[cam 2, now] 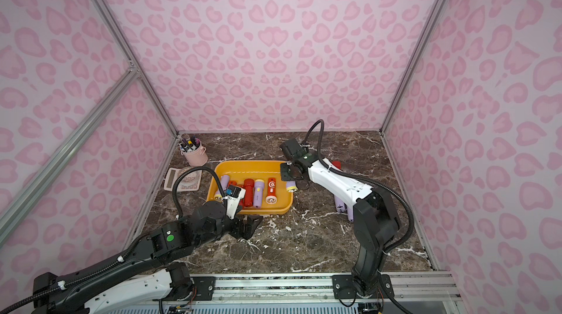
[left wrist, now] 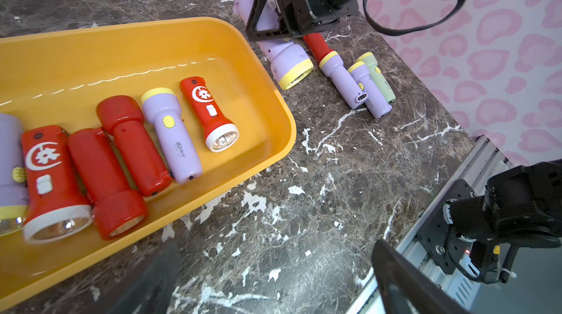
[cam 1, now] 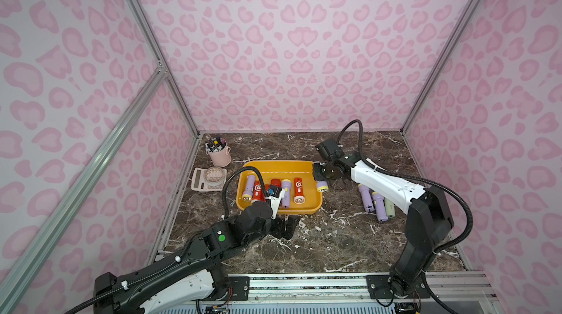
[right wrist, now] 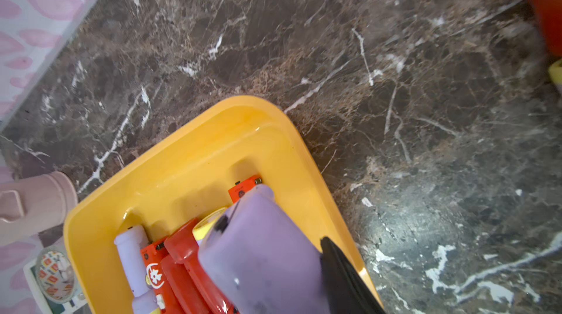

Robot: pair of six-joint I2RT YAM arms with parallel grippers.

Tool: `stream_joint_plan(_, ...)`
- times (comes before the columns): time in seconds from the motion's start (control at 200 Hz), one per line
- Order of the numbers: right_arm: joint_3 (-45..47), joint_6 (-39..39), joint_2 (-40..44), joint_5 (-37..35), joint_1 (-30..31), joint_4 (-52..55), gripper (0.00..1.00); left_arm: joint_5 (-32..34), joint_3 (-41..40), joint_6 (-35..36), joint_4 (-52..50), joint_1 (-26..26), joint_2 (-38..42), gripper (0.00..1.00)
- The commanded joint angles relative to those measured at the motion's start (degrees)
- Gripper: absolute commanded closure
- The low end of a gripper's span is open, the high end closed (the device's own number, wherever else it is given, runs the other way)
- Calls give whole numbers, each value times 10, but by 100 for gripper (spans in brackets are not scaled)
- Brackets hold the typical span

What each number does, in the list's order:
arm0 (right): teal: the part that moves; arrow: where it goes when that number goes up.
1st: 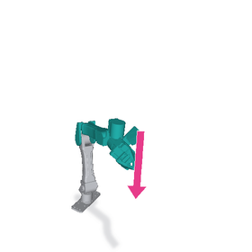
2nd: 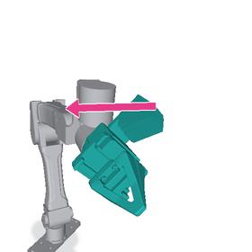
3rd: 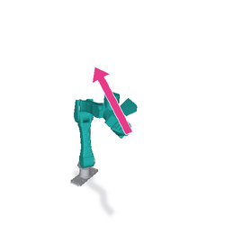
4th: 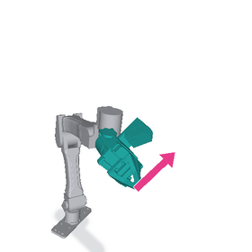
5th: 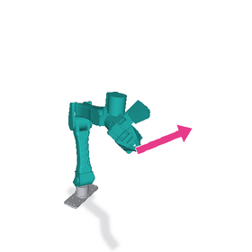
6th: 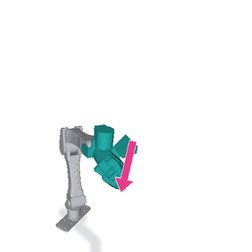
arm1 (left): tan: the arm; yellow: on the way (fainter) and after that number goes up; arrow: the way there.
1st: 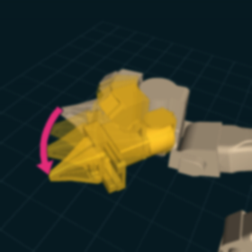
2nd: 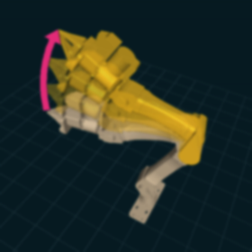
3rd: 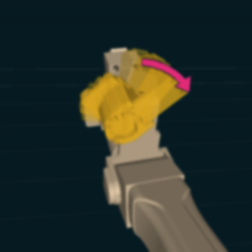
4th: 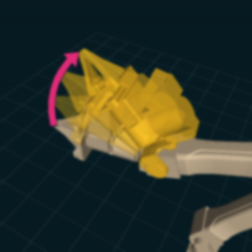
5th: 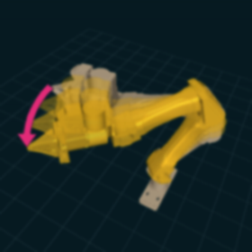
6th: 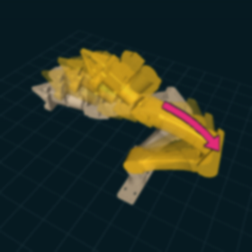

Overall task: Put the flashlights into the storage boxes
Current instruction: Place the flashlight at the storage box.

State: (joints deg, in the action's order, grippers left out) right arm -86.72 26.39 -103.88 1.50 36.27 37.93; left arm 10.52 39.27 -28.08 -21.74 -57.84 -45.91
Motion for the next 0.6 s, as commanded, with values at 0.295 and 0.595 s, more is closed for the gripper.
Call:
stream_joint_plan(0.295,-47,25,-104,-12,28,1,61,40,-37,-21,-57,0,83,1)
stream_joint_plan(0.595,-57,28,-154,-15,27,5,60,46,-38,-17,-61,0,85,2)
